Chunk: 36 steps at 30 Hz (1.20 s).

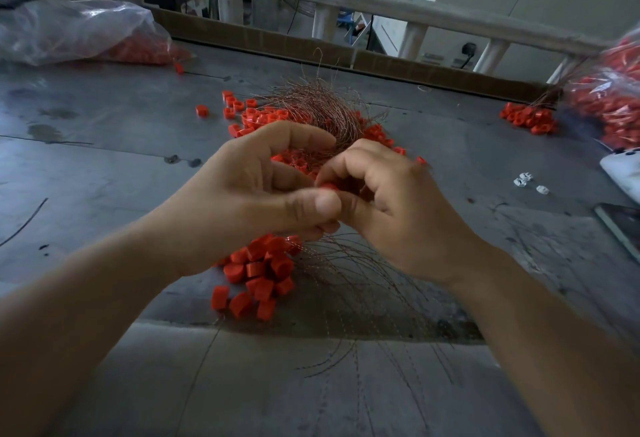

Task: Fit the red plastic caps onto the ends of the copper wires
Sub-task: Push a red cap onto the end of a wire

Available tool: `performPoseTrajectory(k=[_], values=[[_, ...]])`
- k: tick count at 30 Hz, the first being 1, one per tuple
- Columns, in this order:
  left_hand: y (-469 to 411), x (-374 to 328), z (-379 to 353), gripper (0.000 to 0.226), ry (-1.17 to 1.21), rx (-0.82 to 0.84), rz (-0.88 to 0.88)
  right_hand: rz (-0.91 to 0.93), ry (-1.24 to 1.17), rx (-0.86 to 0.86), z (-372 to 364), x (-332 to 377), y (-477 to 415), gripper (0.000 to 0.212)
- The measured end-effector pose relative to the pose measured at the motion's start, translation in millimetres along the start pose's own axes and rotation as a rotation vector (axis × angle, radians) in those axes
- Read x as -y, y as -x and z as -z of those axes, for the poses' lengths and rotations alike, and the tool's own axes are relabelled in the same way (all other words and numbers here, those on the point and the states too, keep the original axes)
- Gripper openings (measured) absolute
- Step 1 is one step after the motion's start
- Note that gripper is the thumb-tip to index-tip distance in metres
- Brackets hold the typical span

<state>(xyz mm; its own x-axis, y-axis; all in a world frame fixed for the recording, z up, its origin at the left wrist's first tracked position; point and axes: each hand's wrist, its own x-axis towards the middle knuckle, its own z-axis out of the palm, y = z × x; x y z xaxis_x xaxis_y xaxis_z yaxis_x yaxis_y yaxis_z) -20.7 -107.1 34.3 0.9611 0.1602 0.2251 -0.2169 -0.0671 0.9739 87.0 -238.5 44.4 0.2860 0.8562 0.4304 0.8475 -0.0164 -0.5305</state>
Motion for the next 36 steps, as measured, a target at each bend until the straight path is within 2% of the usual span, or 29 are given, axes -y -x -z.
performPoseTrajectory(k=[2, 3, 11, 16, 20, 25, 29, 33, 36], values=[[1.2, 1.9, -2.4, 0.057, -0.198, -0.041, -0.083, 0.007, 0.013, -0.012, -2.8, 0.5, -0.1, 0.015], [1.2, 2.8, -2.7, 0.060, -0.221, -0.059, -0.094, 0.016, 0.020, -0.020, -4.1, 0.8, -0.3, 0.015], [6.4, -0.3, -4.0, 0.063, -0.224, -0.052, -0.168, 0.100, 0.027, -0.110, -10.0, 6.5, 1.2, 0.006], [6.9, -2.8, -5.6, 0.065, -0.170, -0.058, -0.159, 0.070, -0.023, -0.106, -8.2, 4.9, 1.4, 0.002], [4.8, -6.1, -2.3, 0.062, -0.084, 0.000, -0.084, 0.037, -0.119, -0.109, -6.7, 7.2, 1.4, 0.012], [0.1, -12.1, 3.7, 0.053, -0.005, -0.121, -0.048, -0.047, -0.195, -0.060, -2.5, 7.1, -0.1, 0.043], [-1.5, -15.8, 12.7, 0.050, 0.170, -0.166, -0.083, -0.065, -0.226, -0.072, 1.0, 2.5, -1.3, 0.012], [-3.2, -14.1, 19.2, 0.047, 0.203, -0.160, -0.086, -0.066, -0.146, -0.137, 5.8, 0.5, -1.4, 0.016], [-3.4, -15.2, 24.6, 0.035, 0.212, -0.254, -0.102, -0.070, -0.108, -0.161, 12.2, 0.1, -1.6, 0.014]])
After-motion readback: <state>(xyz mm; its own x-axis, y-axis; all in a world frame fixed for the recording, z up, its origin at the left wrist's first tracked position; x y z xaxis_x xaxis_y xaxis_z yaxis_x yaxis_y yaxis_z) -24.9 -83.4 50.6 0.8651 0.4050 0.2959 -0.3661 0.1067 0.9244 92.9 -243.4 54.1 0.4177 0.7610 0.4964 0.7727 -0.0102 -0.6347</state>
